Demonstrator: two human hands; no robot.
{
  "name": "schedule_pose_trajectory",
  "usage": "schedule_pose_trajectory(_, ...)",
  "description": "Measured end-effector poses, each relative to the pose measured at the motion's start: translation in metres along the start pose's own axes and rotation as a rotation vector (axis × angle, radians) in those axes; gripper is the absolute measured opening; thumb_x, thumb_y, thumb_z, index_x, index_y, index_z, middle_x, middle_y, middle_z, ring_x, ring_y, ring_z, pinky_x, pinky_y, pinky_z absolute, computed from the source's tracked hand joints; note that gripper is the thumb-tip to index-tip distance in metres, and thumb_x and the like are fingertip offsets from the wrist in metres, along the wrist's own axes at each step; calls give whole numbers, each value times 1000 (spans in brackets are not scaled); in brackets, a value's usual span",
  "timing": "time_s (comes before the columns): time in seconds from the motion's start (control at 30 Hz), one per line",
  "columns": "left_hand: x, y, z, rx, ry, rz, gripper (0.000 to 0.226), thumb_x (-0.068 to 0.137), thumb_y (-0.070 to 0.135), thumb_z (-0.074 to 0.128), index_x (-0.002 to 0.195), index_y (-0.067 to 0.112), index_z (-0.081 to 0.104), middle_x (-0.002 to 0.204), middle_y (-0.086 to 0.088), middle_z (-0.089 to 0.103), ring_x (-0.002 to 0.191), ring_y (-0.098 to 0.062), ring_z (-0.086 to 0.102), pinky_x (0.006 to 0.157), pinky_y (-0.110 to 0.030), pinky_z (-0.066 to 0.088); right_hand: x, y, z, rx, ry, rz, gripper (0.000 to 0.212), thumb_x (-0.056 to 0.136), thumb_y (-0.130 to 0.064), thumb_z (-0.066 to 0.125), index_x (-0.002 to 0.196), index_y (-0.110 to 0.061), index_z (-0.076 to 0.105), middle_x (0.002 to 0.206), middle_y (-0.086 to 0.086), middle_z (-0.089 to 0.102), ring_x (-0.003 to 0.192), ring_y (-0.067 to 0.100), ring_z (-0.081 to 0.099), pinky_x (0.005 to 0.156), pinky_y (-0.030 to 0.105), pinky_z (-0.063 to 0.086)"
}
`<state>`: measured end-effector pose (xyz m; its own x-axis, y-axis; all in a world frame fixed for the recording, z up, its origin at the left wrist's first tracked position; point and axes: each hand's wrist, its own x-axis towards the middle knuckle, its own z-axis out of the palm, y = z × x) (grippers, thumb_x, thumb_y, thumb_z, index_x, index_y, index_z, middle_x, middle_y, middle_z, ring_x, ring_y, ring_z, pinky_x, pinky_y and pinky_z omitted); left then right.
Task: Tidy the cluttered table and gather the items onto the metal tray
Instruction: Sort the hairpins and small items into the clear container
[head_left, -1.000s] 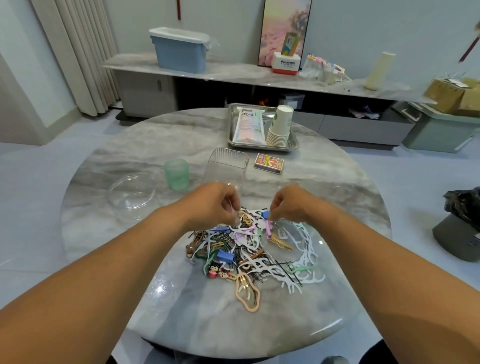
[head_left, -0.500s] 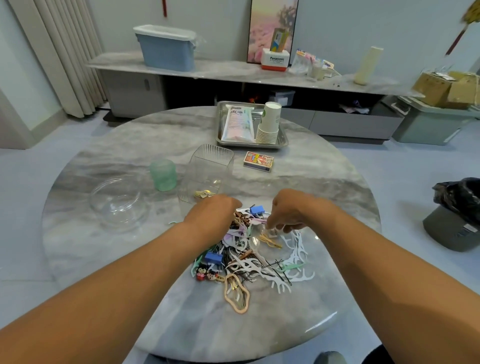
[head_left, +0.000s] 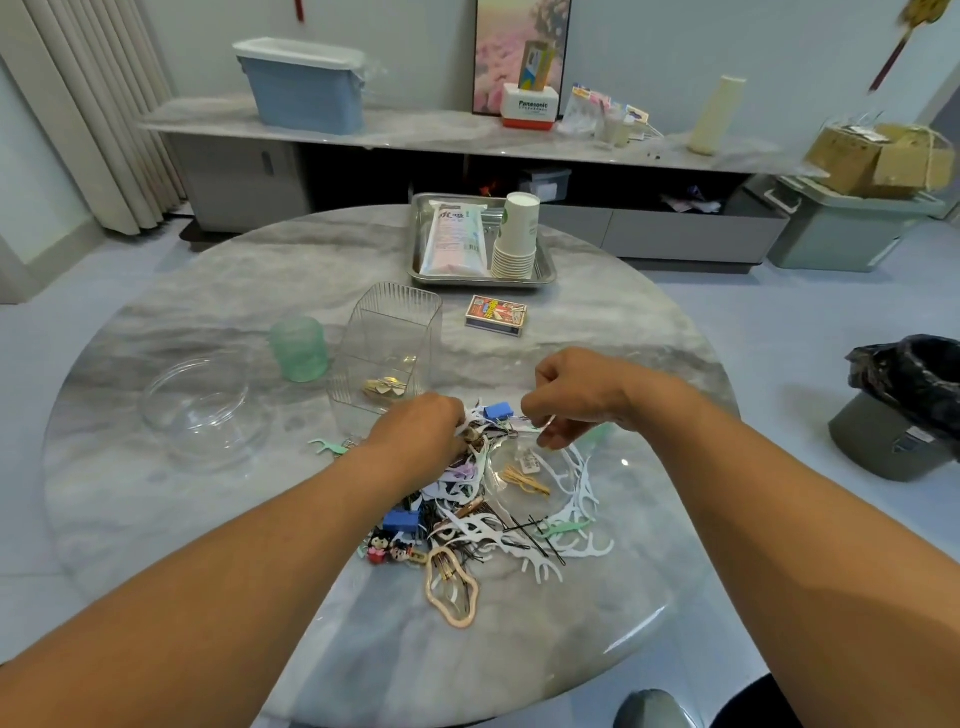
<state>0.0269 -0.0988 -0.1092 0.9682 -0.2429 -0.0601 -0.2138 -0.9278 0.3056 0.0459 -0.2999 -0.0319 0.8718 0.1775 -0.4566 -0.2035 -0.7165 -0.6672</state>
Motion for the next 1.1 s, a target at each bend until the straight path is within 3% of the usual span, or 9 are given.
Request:
schedule_pose_trajectory(0.17,-2,8,-12,-165,92,-11,20,90,35,75,104,22,69,105,1,59,89,-22,61,76,-36,50,5,6,0,-17,-20,-7,24,87,-7,71,78,-13,50,84,14,72,77,29,78,74,39,65)
schedule_pose_trajectory(0.23,-3,11,-14,-185,114,-2,17,90,35,75,92,25,62,103,4,55,84,-20,60,70,-34,46,6,9,0,-27,-24,-15,25,87,-9,71,76,-14,49,81,11,70,76,28,78,72,37,65)
schedule_pose_trajectory(0.4,-4,14,-14,-478,94,-66,18,92,37,72,84,22,64,84,2,69,65,-15,60,58,-29,45,9,12,4,8,-35,-18,20,88,-7,69,77,-11,53,81,13,70,77,29,78,72,37,64)
schedule_pose_trajectory(0.53,-3,16,-17,-765,54,-105,13,88,26,78,86,20,68,81,-4,72,62,-9,57,55,-23,44,9,14,5,157,-52,-6,20,87,0,68,74,-8,55,79,19,73,81,32,77,70,34,64)
schedule_pose_trajectory(0.63,-2,16,-17,-839,54,-137,13,86,22,80,88,18,68,84,-7,71,63,-10,56,55,-23,44,9,15,4,250,-29,-28,24,86,5,69,73,-8,53,80,23,73,79,31,76,73,33,64)
schedule_pose_trajectory(0.83,2,16,-20,-911,35,-154,15,92,22,74,95,15,61,66,3,58,40,-1,39,41,-18,33,11,10,-1,471,40,-60,21,84,15,70,87,-3,60,81,19,69,72,26,75,67,31,64)
schedule_pose_trajectory(0.9,1,15,-16,-833,1,-155,14,94,23,71,94,16,59,62,9,58,41,-4,39,40,-17,32,13,9,-1,369,57,-38,18,87,13,68,94,-3,63,84,18,68,71,26,72,72,36,65)
schedule_pose_trajectory(1.0,-3,14,-7,-735,-42,-187,11,97,21,67,94,17,57,84,2,72,51,-12,47,41,-19,36,12,12,5,65,-50,19,23,87,8,70,104,-6,66,87,16,70,69,25,69,75,38,64)
schedule_pose_trajectory(1.1,-4,13,-1,-672,-64,-196,8,98,19,64,94,16,58,91,1,75,54,-13,52,45,-20,42,10,12,17,-122,-118,64,34,81,-5,81,111,-12,67,92,12,73,73,21,69,73,34,63)
